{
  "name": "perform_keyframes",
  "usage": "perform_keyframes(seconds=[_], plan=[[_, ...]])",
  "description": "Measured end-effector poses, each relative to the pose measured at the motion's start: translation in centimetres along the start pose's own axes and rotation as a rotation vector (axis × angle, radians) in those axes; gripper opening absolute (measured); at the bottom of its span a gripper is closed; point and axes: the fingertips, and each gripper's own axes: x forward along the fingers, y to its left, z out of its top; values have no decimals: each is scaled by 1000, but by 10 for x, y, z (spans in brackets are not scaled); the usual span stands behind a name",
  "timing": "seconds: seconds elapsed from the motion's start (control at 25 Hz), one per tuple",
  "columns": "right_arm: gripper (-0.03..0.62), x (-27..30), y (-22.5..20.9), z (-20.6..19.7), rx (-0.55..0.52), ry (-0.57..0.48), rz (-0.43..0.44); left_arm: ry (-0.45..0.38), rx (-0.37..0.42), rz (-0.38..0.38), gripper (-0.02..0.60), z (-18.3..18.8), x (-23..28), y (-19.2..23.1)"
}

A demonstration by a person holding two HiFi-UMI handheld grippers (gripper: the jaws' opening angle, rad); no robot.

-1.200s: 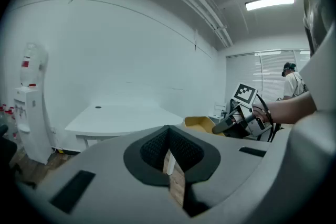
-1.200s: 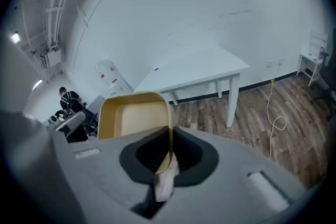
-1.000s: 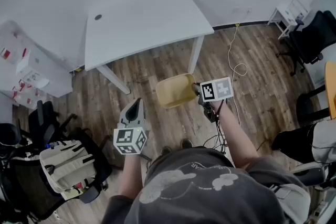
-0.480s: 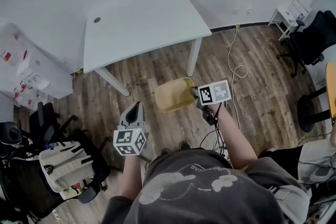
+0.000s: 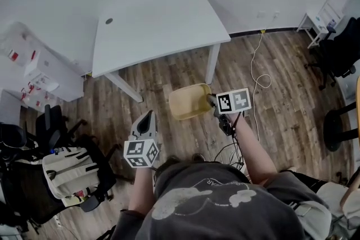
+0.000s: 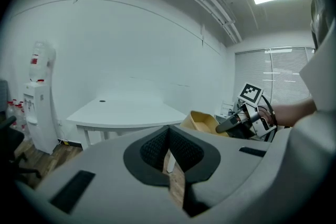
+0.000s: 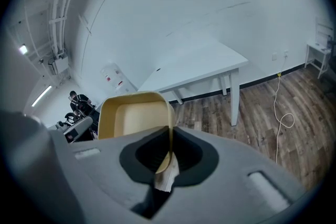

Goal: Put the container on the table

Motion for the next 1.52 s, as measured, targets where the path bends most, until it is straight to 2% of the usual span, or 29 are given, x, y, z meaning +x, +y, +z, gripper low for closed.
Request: perform_keyframes(seconds=[0.16,0.44,0.8,1.08,1.24,1.52], plan=[[12,5,-3,4,-12,10,18,8,7,12,0,0,0,-2],[12,19,-7,17,-1,12,36,2,-11,50,0,5,12,19],[12,56,-13,46,6,31,-4,7,-56,43,0,2,52,67],[12,107,-8,85,18,42,-32,4,-86,29,1,10,90,126],[12,146,2,115,21,53,-39,3,-120,40,1,19,115,175],[12,211,30,164,24,81,-55,19,-134,41,0,37,145,258]])
